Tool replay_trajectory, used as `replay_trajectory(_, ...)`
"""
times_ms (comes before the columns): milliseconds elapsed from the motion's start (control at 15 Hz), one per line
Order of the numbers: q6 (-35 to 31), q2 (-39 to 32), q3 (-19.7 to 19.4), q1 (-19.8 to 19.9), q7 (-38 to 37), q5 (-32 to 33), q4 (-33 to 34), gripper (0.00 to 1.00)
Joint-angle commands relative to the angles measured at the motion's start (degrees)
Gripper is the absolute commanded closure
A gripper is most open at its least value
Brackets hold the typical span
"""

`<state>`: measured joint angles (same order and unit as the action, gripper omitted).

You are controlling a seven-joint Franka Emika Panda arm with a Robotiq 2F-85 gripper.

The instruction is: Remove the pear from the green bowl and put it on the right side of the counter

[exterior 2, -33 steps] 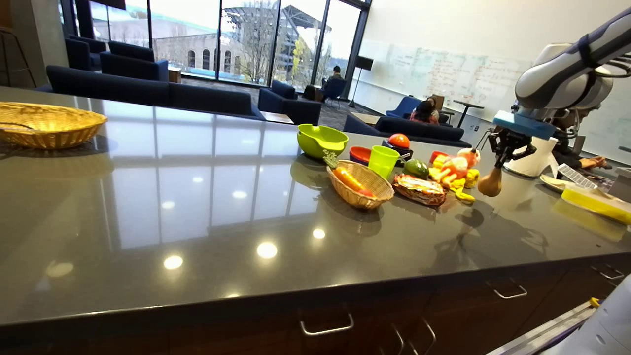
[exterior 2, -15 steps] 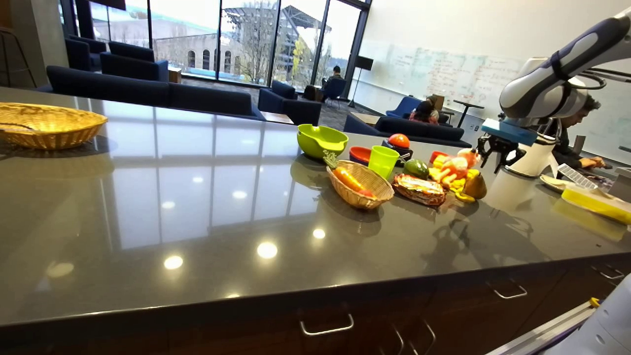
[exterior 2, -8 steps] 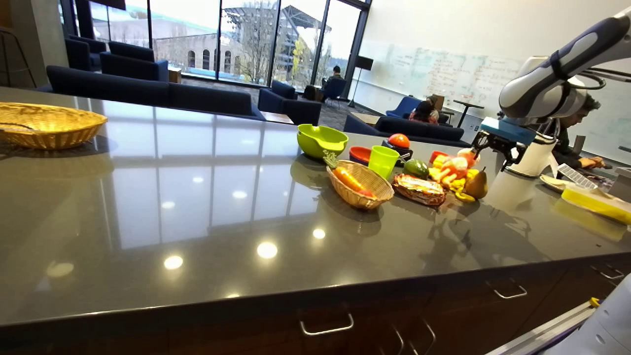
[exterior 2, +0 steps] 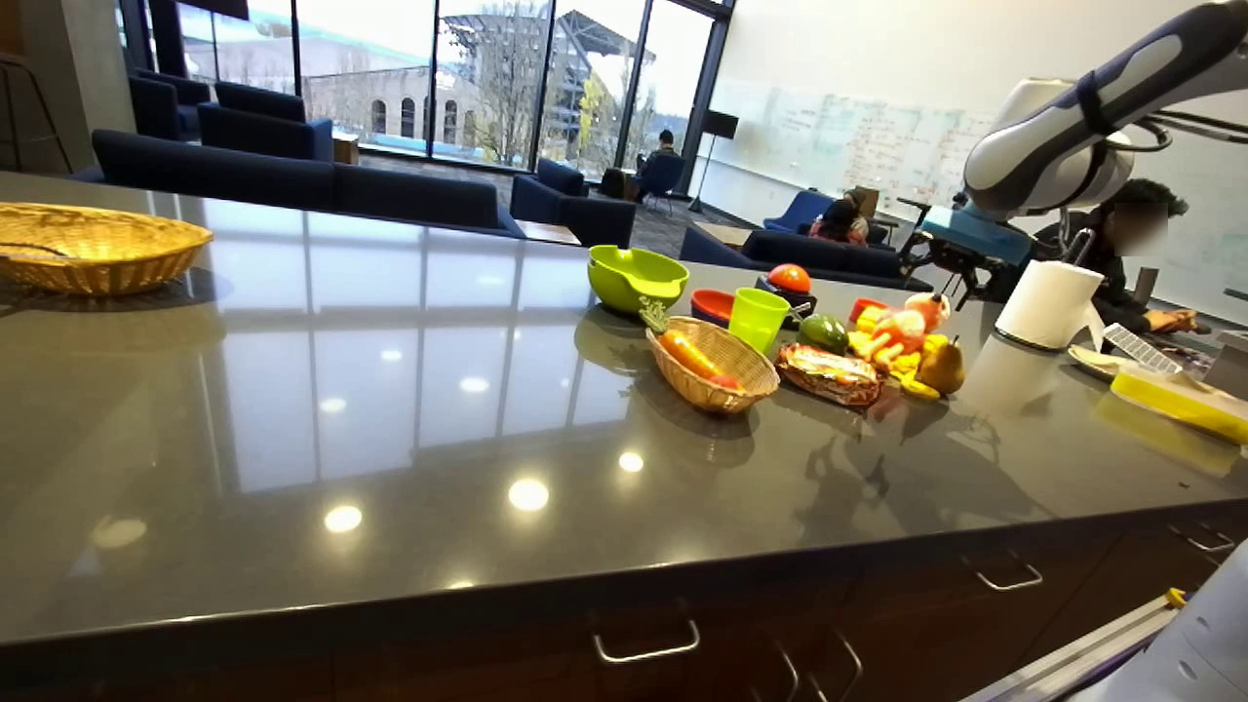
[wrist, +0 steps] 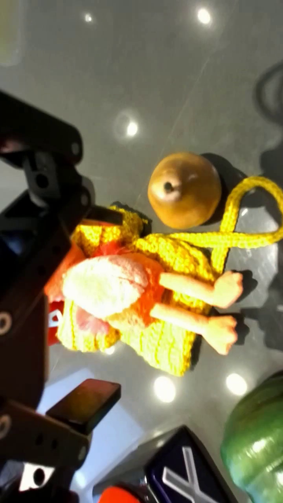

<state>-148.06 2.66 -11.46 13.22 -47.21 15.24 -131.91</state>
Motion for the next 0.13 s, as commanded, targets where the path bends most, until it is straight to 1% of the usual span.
replay_trajectory(0,0.01,0.77,0.95,-0.33,1.02,-0.01,0.00,0.00)
replay_trajectory(67,0.13,1.19,1.45,-0.59,1.00,-0.10,0.04,0.00)
